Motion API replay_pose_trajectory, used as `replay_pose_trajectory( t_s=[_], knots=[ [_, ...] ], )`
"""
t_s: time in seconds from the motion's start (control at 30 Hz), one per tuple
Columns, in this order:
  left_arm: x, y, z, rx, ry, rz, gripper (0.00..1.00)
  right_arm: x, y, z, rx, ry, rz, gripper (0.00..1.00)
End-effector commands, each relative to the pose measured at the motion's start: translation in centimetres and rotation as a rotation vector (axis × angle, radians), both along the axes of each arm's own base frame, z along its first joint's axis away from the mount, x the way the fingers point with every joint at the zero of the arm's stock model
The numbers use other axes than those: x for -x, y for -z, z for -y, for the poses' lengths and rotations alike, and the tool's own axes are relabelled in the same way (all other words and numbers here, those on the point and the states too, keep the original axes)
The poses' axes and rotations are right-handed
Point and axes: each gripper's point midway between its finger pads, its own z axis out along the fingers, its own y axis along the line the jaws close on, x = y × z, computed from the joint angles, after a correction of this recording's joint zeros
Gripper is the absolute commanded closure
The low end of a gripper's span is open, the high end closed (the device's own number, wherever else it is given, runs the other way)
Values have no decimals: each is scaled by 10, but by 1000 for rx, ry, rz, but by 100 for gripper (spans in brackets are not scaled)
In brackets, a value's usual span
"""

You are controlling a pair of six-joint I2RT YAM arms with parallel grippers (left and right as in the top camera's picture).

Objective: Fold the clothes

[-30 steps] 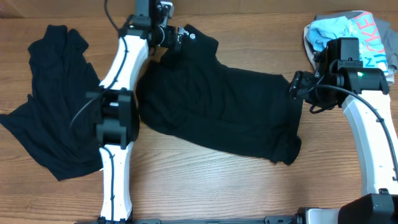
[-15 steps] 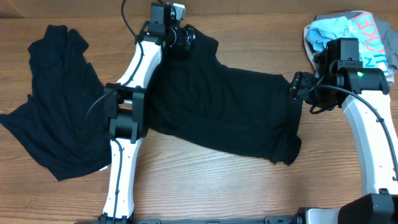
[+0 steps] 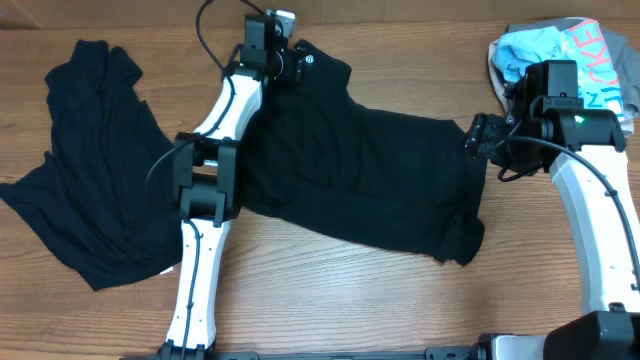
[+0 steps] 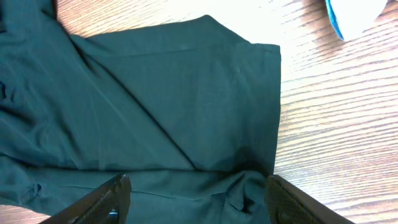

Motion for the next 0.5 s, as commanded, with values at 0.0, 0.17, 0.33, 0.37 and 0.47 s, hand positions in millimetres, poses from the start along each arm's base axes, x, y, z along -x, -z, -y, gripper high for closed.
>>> replay_pose_trajectory(
  t_s=[0.0,0.17,0.33,0.37,0.47],
  knots=[
    [3,19,4,-11,15,-31,48,-6,-6,1,3,2,25,27],
    [4,19,8,-11,26,-28,88,-6,-6,1,3,2,24,27],
    [3,-6,13,7,44,-13,96,-7,-7,1,4,2,29,27],
    [2,-18,13,8,43,-3,96,-7,-7,1,3,2,31,27],
    [-1,-53,10,3,31,21,96,-8,-7,1,3,2,34,27]
  ],
)
